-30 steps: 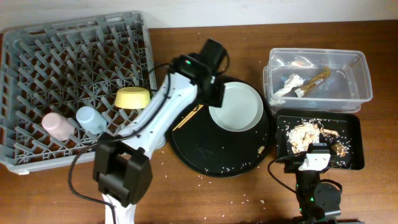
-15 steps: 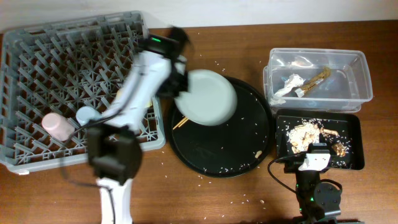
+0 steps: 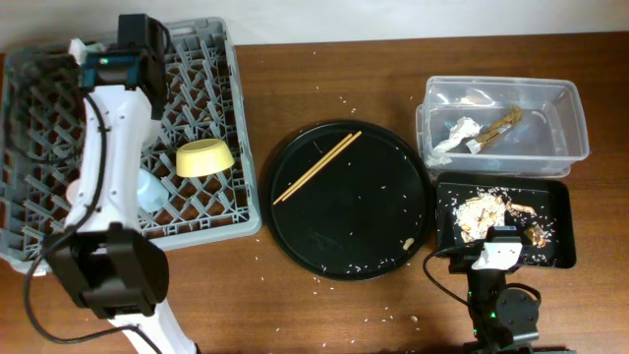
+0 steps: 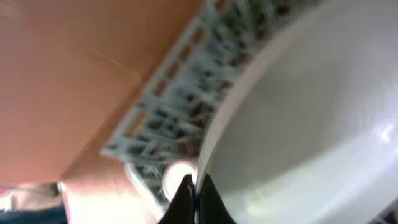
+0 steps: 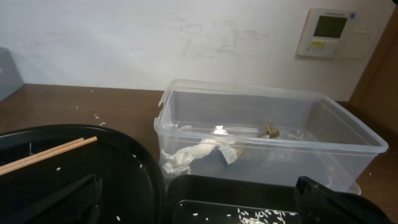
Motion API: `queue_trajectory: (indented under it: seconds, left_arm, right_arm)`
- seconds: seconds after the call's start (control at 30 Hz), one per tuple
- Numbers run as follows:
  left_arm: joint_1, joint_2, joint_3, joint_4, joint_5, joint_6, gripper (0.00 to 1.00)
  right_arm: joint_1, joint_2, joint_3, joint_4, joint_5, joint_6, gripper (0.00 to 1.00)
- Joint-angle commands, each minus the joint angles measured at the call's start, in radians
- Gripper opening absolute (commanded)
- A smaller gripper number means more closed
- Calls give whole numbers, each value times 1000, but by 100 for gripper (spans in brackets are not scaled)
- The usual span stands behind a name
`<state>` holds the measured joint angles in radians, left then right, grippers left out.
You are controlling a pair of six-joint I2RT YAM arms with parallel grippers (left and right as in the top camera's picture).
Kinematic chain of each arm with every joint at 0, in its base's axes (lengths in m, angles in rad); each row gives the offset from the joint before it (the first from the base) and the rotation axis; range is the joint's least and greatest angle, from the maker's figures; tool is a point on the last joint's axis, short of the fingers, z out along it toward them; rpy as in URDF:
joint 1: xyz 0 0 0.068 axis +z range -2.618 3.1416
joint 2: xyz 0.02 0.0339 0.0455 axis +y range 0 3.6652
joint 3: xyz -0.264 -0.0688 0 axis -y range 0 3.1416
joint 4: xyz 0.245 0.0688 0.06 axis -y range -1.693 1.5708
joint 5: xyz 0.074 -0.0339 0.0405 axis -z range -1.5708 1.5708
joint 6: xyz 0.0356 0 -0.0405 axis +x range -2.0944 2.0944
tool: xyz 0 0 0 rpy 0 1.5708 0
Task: Sort waste into correct bins and load items into the dishwasher rack
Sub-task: 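Grasp the white plate with the left gripper and stand it in the rack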
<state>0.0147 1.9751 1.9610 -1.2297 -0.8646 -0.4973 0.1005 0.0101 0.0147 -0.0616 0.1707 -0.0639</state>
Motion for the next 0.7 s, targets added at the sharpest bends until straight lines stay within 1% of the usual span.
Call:
queue_trajectory:
  seconds: [0.0,0.1,0.17,0.23,0.3,0.37,0.4,0.43,0.47,0.53,0.57,0.6,0.63,0.67]
  left_arm:
    - [1,9,-137,77,50,84,0]
    - [-4,5,-157,81,58,85,0]
    - [-39,-21,-140,66,95,84,0]
    - [-85,-65,-101,78,90,85,0]
    - [-108,-72,-97,85,92,88,0]
    - [-126,-71,-98,85,149,88,24]
    - [-126,-71,-98,84,197,88,54]
    - [-126,-71,-98,71,198,88,62]
    - [-126,-77,-94,45,226,89,62]
    - [-136,-121,-30,-50,424,126,63]
    - [-150,-145,-19,-63,549,133,63]
    - [-212,-166,-19,-68,801,164,63]
    - [-263,-159,-34,-64,863,203,63]
    - [-355,-136,-80,-31,846,271,63]
  right_arm:
    - [-3,-6,-9,-2,-2,-3,99]
    - [-3,-6,-9,-2,-2,-3,99]
    - [-3,-6,-9,-2,-2,-3,99]
    - [-3,-6,-9,-2,-2,-3,98]
    - [-3,-6,-9,-2,-2,-3,99]
    - [-3,-6,-9,-2,-2,-3,98]
    - [-3,-6,-9,-2,-2,-3,98]
    - [-3,-6,-9,-2,-2,-3,99]
    - [-3,-6,-9,-2,-2,-3,99]
    - [-3,-6,-9,-2,-2,-3,98]
    - [-3,-6,-9,-2,-2,-3,99]
    - [-3,-6,-9,-2,-2,-3,99]
    - [-3,-6,-9,-2,-2,-3,98]
    - [-3,-6,-9,-2,-2,-3,98]
